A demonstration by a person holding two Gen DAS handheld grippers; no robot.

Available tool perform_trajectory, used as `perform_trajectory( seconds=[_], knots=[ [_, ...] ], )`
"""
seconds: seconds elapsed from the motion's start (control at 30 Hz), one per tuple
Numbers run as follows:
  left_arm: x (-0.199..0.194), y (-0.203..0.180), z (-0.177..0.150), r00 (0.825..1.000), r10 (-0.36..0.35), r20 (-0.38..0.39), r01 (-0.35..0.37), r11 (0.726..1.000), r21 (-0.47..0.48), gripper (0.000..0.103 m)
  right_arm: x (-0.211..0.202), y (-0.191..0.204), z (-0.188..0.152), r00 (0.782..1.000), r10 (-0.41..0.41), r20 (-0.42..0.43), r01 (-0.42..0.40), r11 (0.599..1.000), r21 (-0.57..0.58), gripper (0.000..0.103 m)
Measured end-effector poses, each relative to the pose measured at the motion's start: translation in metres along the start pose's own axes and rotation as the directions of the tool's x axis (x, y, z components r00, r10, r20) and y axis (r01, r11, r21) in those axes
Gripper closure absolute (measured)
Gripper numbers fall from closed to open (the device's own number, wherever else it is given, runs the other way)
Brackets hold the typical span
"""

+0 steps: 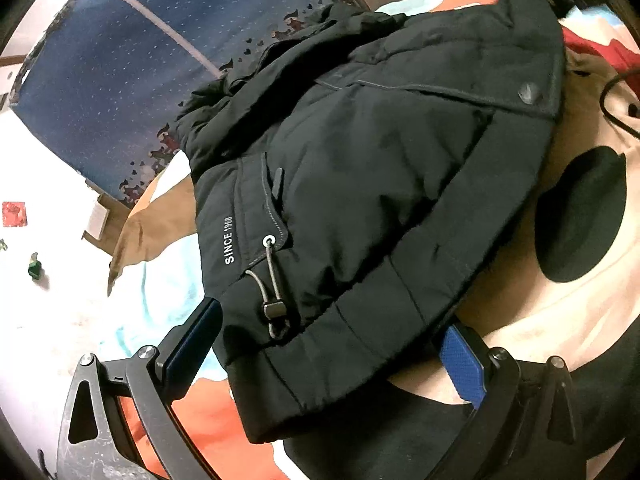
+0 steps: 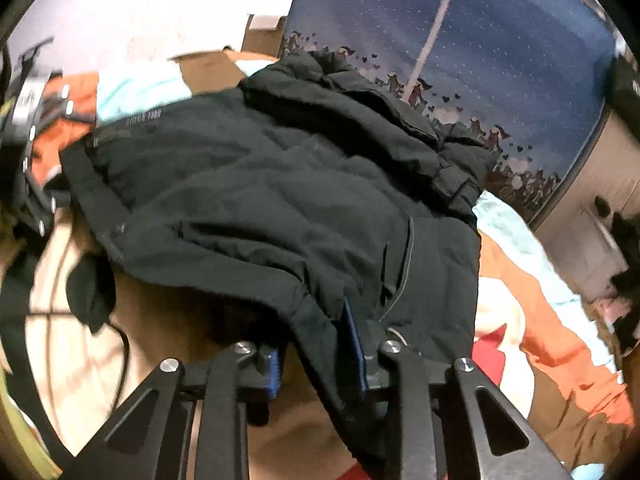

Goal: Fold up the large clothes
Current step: 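Grasp the jacket hem with the right tool while the left tool grasps the hem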

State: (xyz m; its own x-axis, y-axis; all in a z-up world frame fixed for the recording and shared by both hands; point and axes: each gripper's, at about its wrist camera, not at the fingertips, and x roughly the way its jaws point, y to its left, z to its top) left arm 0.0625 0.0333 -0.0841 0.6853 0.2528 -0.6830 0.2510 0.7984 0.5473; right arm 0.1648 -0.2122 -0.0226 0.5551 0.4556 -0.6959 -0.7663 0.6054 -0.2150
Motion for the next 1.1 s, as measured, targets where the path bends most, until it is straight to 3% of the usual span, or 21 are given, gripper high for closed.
perform_trajectory(
  seconds=[0.27, 0.53, 0.63, 0.73, 0.83, 0.97, 1.1],
  knots=[
    [-0.013, -0.002, 0.008, 0.994, 0.062, 0.089, -0.066, 0.997, 0.042, 0.008, -0.001, -0.020, 0.023, 0.998, 0.051, 0.025, -0.054, 0.991, 0.125, 0.080],
    [-0.018, -0.003, 0.011, 0.995, -0.023, 0.098, 0.015, 0.996, 0.087, 0.072, 0.002, -0.017, 0.016, 1.000, 0.028, -0.008, -0.026, 0.990, 0.135, 0.080],
    [-0.017, -0.002, 0.015, 0.995, -0.053, 0.089, 0.046, 0.996, 0.075, 0.088, 0.004, -0.012, 0.011, 0.999, 0.024, -0.023, -0.020, 0.991, 0.129, 0.085],
    [-0.023, 0.012, 0.021, 0.991, -0.082, 0.105, 0.085, 0.996, -0.024, 0.094, -0.005, -0.011, 0.008, 1.000, 0.018, -0.001, -0.017, 0.988, 0.156, 0.093],
    [-0.037, 0.029, 0.027, 0.987, -0.089, 0.135, 0.106, 0.987, -0.119, 0.096, -0.025, -0.009, 0.009, 0.999, -0.007, 0.039, 0.000, 0.985, 0.170, 0.095],
    [-0.068, 0.040, 0.031, 0.979, -0.084, 0.188, 0.114, 0.981, -0.158, 0.096, -0.053, -0.007, 0.007, 0.997, -0.029, 0.069, 0.017, 0.985, 0.172, 0.095],
    [-0.098, 0.048, 0.030, 0.971, -0.112, 0.210, 0.155, 0.968, -0.196, 0.097, -0.074, -0.003, 0.005, 0.998, 0.003, 0.062, -0.012, 0.989, 0.145, 0.096]
  ],
)
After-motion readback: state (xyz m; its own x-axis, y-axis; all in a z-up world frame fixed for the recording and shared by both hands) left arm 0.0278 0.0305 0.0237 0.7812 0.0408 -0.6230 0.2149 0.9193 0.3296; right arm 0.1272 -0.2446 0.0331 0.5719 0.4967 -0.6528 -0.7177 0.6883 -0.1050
